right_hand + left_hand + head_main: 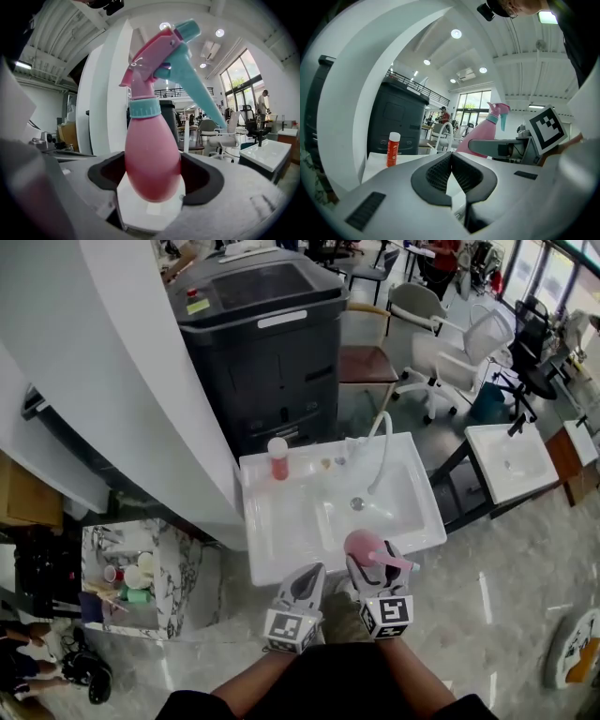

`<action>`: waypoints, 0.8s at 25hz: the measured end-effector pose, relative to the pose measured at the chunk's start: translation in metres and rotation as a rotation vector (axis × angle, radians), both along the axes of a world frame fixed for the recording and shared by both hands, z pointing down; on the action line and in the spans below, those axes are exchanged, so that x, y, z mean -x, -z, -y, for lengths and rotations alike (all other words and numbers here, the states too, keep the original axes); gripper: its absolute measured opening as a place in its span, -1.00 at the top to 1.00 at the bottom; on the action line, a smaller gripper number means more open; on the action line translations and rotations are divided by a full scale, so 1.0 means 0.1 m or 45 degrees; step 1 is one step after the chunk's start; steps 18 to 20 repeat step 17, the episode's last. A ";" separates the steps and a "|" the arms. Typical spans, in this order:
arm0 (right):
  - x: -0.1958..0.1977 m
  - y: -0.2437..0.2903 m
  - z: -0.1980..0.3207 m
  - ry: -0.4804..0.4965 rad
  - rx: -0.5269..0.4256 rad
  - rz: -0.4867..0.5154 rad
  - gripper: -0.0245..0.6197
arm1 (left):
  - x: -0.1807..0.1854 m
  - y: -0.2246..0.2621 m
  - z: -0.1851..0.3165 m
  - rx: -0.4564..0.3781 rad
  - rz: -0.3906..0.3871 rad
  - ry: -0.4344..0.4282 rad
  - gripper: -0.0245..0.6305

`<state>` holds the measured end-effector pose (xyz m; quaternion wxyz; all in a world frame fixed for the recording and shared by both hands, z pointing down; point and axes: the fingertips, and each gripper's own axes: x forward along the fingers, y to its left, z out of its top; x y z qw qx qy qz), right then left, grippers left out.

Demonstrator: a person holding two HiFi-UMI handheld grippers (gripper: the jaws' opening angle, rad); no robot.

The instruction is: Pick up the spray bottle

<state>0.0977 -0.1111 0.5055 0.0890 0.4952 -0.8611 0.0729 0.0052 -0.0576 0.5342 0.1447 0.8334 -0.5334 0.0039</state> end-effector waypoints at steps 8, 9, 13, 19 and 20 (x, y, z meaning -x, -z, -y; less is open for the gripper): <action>-0.37 0.13 -0.14 0.025 0.000 0.011 -0.20 | -0.36 0.20 -0.10 -0.026 0.025 0.016 0.87; -0.41 0.13 -0.14 0.041 0.004 0.014 -0.20 | -0.42 0.23 -0.10 -0.025 0.030 0.026 0.87; -0.66 0.14 -0.14 0.101 0.023 0.015 -0.20 | -0.66 0.30 -0.11 -0.026 0.051 0.086 0.87; -0.97 0.17 -0.09 0.132 0.030 0.016 -0.20 | -0.93 0.39 -0.06 -0.038 0.059 0.138 0.87; -0.97 0.17 -0.09 0.132 0.030 0.016 -0.20 | -0.93 0.39 -0.06 -0.038 0.059 0.138 0.87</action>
